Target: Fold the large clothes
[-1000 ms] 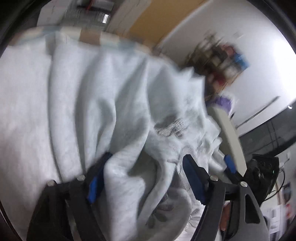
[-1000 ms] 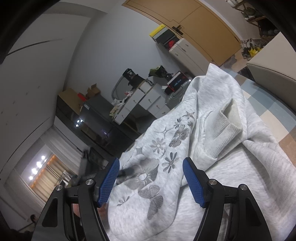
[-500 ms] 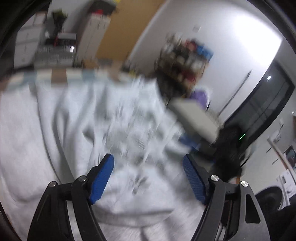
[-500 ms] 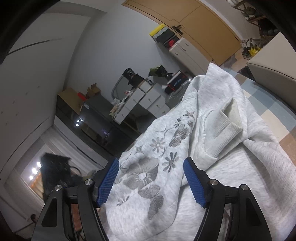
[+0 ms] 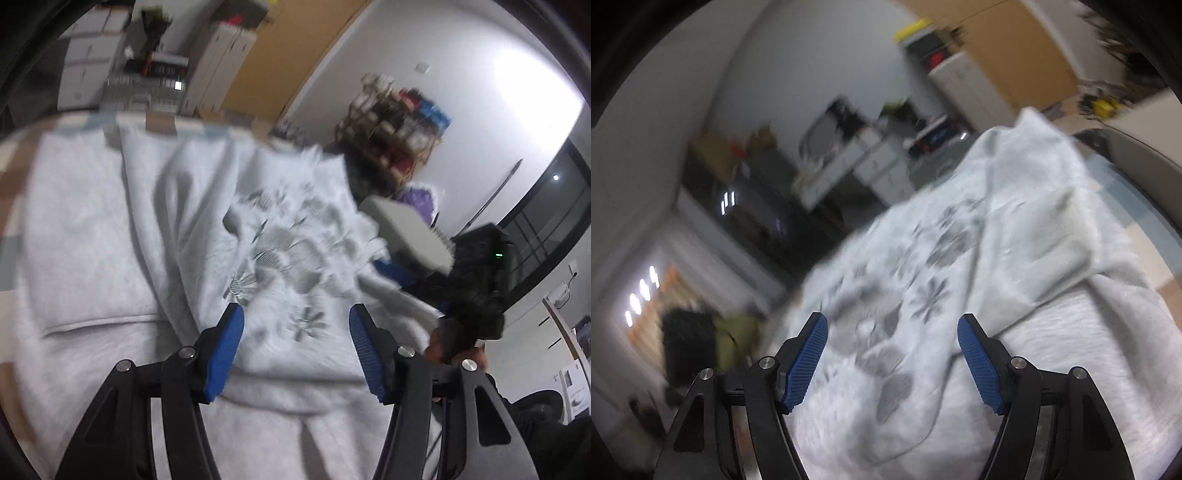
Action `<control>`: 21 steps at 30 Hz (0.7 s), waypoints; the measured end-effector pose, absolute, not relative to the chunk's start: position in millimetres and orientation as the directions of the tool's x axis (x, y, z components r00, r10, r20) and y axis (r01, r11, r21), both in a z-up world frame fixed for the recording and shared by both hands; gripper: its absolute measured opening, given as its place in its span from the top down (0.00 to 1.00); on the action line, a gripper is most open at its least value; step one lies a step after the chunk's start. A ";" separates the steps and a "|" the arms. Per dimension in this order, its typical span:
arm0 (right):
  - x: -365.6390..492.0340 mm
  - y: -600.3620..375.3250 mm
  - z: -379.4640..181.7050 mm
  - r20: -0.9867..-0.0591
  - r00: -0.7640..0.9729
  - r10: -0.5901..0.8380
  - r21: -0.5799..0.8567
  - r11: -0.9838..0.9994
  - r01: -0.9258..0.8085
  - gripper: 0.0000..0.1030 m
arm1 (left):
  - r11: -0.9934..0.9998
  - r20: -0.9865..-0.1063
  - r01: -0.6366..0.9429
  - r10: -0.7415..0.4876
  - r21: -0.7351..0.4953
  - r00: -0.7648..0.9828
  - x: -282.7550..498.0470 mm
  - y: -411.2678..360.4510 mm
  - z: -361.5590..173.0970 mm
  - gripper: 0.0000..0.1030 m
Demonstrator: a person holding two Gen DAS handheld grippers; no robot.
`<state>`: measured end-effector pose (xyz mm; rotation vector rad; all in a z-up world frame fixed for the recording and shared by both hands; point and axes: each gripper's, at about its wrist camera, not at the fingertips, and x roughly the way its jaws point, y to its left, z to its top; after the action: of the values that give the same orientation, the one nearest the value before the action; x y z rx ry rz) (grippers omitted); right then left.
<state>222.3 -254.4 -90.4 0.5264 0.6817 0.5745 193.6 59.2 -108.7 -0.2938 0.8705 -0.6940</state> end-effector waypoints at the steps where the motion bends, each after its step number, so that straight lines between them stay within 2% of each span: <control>1: 220.9 -236.8 -82.2 -0.476 0.601 0.642 0.567 0.747 -0.348 0.31 | 0.744 -0.588 0.443 -0.667 -0.500 0.458 185.0 65.8 -102.7 0.47; 2: 218.5 -220.4 -76.5 -0.514 0.574 0.637 0.519 0.764 -0.383 0.33 | 0.748 -0.579 0.442 -0.664 -0.495 0.473 176.8 72.1 -97.6 0.47; 4: 214.2 -183.1 -71.4 -0.611 0.523 0.594 0.388 0.801 -0.457 0.44 | 0.766 -0.576 0.422 -0.642 -0.484 0.505 166.4 83.6 -93.8 0.47; 6: 214.6 -152.0 -84.7 -0.722 0.480 0.499 0.252 0.835 -0.489 0.61 | 0.808 -0.617 0.379 -0.589 -0.451 0.522 159.9 87.5 -94.1 0.47; 8: 219.4 -135.0 -107.4 -0.805 0.429 0.409 0.173 0.854 -0.490 0.65 | 0.799 -0.618 0.376 -0.601 -0.469 0.506 160.1 88.3 -99.0 0.47; 9: 213.3 -132.0 -105.2 -0.781 0.486 0.391 0.114 0.856 -0.505 0.68 | 0.811 -0.637 0.360 -0.585 -0.462 0.502 157.5 92.8 -101.4 0.47; 12: 209.8 -126.0 -95.2 -0.837 0.450 0.313 0.044 0.856 -0.515 0.72 | 0.826 -0.656 0.331 -0.564 -0.456 0.502 152.8 96.8 -103.1 0.47; 15: 198.4 -142.1 -70.0 -0.802 0.520 0.294 -0.011 0.863 -0.505 0.73 | 0.831 -0.666 0.323 -0.556 -0.452 0.497 142.4 101.6 -107.8 0.47; 18: 197.8 -178.0 -55.8 -0.769 0.607 0.197 -0.084 0.912 -0.402 0.72 | 0.849 -0.689 0.316 -0.528 -0.423 0.497 132.7 102.7 -111.7 0.47; 21: 216.4 -218.5 -76.0 -0.830 0.550 0.095 -0.060 0.964 -0.258 0.72 | 0.849 -0.706 0.320 -0.528 -0.421 0.473 127.6 98.3 -117.0 0.47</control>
<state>216.4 -218.5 -76.0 -0.1830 0.9672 0.2104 127.6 98.3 -117.0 -0.2438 0.9457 -0.5250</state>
